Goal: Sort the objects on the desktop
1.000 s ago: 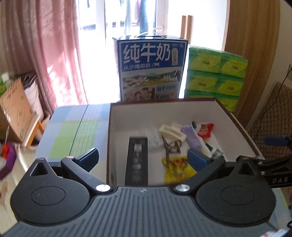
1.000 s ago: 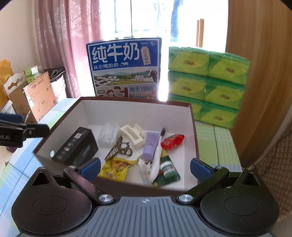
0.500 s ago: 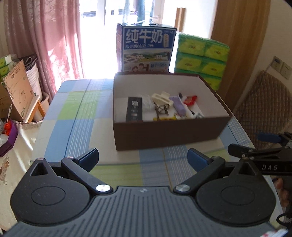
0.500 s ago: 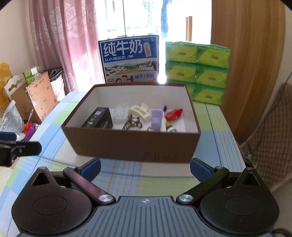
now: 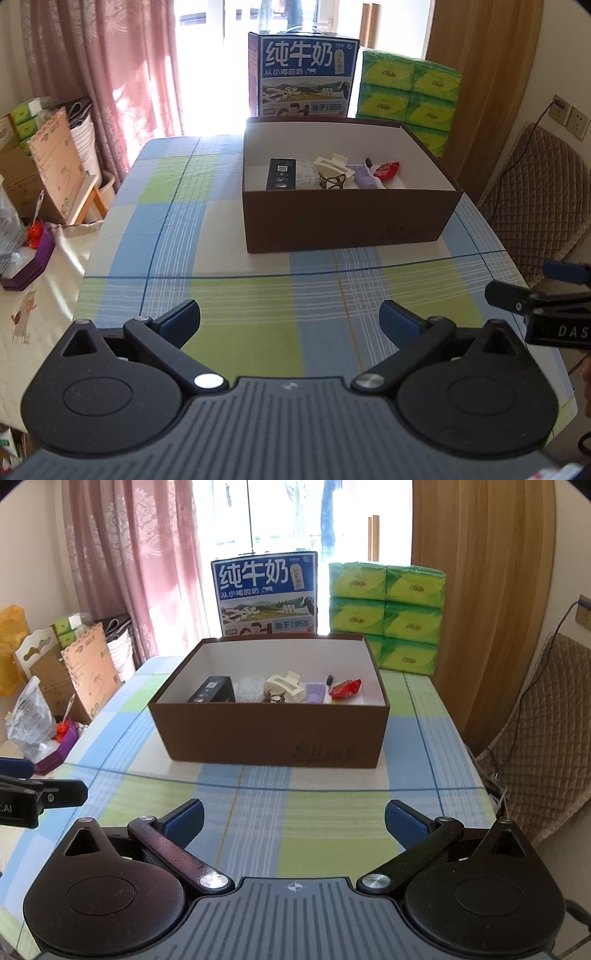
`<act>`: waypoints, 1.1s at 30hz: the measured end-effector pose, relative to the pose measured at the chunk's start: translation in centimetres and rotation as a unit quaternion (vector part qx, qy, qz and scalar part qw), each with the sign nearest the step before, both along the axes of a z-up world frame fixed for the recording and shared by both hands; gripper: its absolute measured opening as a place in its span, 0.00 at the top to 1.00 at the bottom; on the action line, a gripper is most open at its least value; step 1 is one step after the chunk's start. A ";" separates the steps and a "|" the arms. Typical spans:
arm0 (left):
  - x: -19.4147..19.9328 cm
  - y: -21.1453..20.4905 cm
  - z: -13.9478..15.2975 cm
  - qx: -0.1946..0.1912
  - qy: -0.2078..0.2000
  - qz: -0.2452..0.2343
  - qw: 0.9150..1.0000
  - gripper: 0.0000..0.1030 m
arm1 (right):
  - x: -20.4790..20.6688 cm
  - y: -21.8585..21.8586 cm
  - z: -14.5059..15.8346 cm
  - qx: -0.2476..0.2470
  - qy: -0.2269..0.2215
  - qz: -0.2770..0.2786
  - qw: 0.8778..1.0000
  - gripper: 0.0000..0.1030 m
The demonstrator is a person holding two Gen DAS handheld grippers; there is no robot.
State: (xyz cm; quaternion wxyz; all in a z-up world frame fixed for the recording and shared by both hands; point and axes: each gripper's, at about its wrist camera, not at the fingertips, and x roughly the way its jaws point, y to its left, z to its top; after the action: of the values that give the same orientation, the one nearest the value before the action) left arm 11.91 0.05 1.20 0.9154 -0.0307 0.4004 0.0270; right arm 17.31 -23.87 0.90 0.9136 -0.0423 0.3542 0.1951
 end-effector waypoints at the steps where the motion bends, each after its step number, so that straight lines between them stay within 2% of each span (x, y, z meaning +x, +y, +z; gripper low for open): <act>1: -0.3 -0.3 0.1 0.001 0.000 0.004 1.000 0.01 | -0.3 -0.3 0.0 0.002 0.002 0.002 1.000 0.02; 17: -5.7 -7.4 0.8 0.018 -0.005 0.040 0.999 0.01 | -4.6 -6.2 0.8 0.001 0.000 0.039 0.999 0.02; 33: -10.4 -10.0 0.9 0.028 -0.009 0.086 0.996 0.01 | -7.7 -9.0 0.5 0.003 -0.001 0.084 0.996 0.02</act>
State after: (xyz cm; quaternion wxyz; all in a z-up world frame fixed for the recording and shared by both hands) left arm 1.49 -9.90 2.06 0.9140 -0.0393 0.3867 0.1165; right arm 9.57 -32.88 1.37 0.8945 -0.0695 0.3474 0.2725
